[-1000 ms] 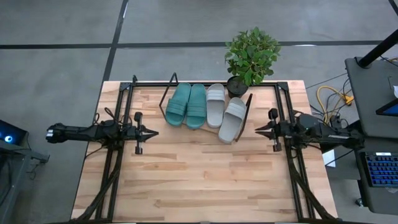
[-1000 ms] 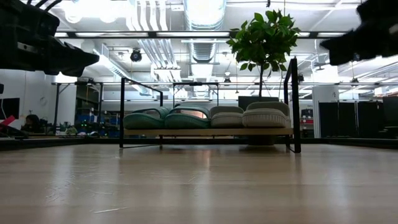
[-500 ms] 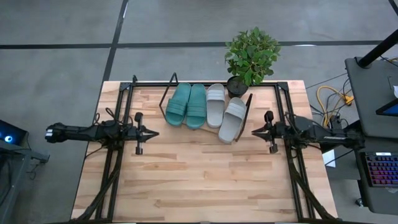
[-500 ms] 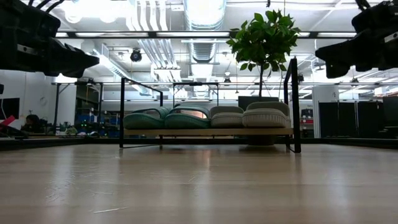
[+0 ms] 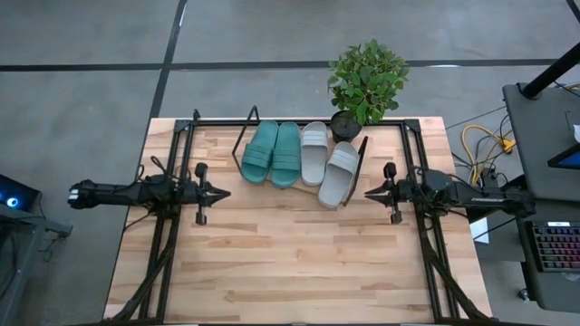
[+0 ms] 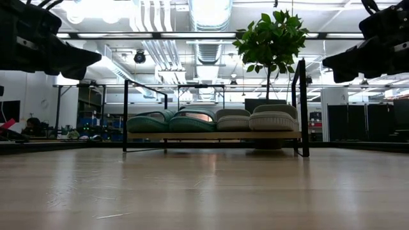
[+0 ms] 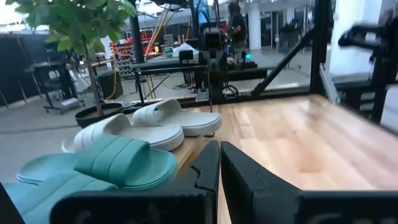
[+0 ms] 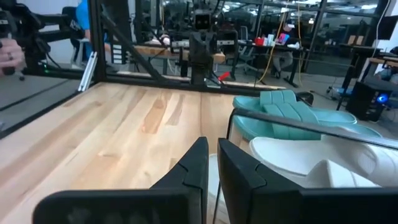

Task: Pick and place slides into the shelf
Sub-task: Return to Home Position

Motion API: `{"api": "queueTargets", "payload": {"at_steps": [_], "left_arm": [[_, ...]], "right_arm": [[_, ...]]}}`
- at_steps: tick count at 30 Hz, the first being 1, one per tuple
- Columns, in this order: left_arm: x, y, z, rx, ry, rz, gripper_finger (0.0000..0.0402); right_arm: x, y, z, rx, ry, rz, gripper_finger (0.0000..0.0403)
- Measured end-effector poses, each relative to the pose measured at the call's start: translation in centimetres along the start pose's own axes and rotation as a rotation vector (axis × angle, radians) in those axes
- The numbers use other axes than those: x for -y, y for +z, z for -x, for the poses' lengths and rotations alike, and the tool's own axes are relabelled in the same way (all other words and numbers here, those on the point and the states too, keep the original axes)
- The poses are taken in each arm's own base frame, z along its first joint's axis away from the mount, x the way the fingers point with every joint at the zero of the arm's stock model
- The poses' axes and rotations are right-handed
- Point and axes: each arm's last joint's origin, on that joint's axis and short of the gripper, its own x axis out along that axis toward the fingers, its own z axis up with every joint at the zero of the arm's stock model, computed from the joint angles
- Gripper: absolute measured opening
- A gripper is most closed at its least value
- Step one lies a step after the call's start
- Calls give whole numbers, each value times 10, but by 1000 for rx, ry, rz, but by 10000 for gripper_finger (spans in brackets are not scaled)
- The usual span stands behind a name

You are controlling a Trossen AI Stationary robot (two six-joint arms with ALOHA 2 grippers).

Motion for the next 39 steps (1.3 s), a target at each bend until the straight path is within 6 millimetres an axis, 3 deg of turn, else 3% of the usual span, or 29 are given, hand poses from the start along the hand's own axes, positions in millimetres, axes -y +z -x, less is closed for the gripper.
{"api": "queueTargets", "payload": {"at_steps": [6,39], "left_arm": [[0,0,0,0,-15,98,0],[2,-7,-6,-85,-29,88,0]], "right_arm": [[0,-1,0,-8,1,3,27],[0,0,-1,0,0,55,27]]}}
